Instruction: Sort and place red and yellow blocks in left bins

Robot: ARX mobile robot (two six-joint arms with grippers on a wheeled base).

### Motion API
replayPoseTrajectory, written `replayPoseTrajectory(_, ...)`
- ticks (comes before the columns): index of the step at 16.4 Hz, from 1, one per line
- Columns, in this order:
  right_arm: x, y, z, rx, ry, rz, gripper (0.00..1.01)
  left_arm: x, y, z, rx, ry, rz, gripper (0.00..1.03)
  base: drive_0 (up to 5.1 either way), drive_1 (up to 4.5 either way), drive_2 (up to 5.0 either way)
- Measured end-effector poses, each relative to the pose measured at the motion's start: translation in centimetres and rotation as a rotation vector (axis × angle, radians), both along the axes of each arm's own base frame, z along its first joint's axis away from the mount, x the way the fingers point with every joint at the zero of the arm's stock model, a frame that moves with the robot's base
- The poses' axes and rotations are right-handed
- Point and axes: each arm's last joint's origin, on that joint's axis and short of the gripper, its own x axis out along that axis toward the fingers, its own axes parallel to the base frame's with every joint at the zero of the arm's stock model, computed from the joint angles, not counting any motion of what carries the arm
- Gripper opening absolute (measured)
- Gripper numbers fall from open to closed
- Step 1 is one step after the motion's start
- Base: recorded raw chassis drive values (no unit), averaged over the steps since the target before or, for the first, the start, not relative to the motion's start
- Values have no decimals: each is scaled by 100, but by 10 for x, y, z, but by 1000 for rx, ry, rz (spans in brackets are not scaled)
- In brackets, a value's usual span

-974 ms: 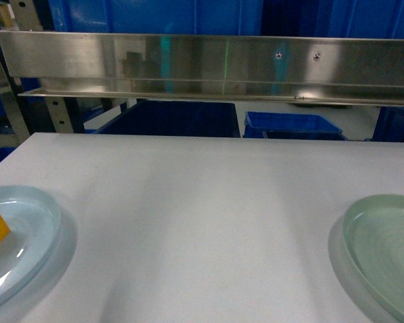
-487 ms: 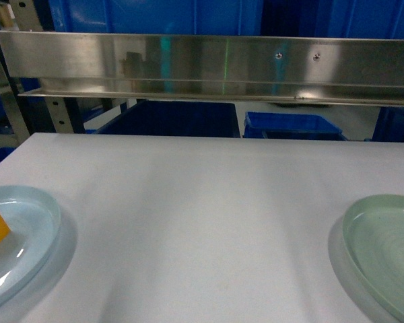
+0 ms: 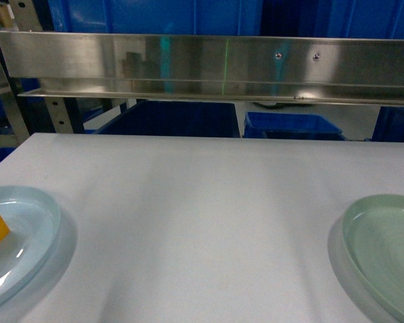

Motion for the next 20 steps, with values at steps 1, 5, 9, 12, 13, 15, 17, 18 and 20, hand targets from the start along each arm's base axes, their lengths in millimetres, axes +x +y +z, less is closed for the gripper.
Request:
replayPoseTrajectory(1,0,0,0,0,0,0,29,0,0,0,0,0,0,98,0,0,0)
replayPoseTrajectory(5,0,0,0,0,0,0,29,0,0,0,0,0,0,98,0,0,0)
replayPoseTrajectory(9,0,0,0,0,0,0,29,0,0,0,0,0,0,98,0,0,0)
replayPoseTrajectory(12,0,0,0,0,0,0,29,8,6,4,-6,-10,-22,98,0,0,0)
replayPoseTrajectory(13,0,0,0,0,-2,0,29,28,16,16,-4,-27,-19,98,0,0,0)
replayPoseTrajectory(15,0,0,0,0,-1,0,29,54,24,29,-28,34,-56,98,0,0,0)
replayPoseTrajectory(17,0,0,0,0,-2,0,29,72,22,23,-44,112,-79,98,0,0,0)
replayPoseTrajectory(18,0,0,0,0,-1,0,29,74,20,16,-50,151,-87,98,0,0,0)
replayPoseTrajectory(20,0,0,0,0,-1,0,29,76,16,10,-25,158,-81,98,0,0,0)
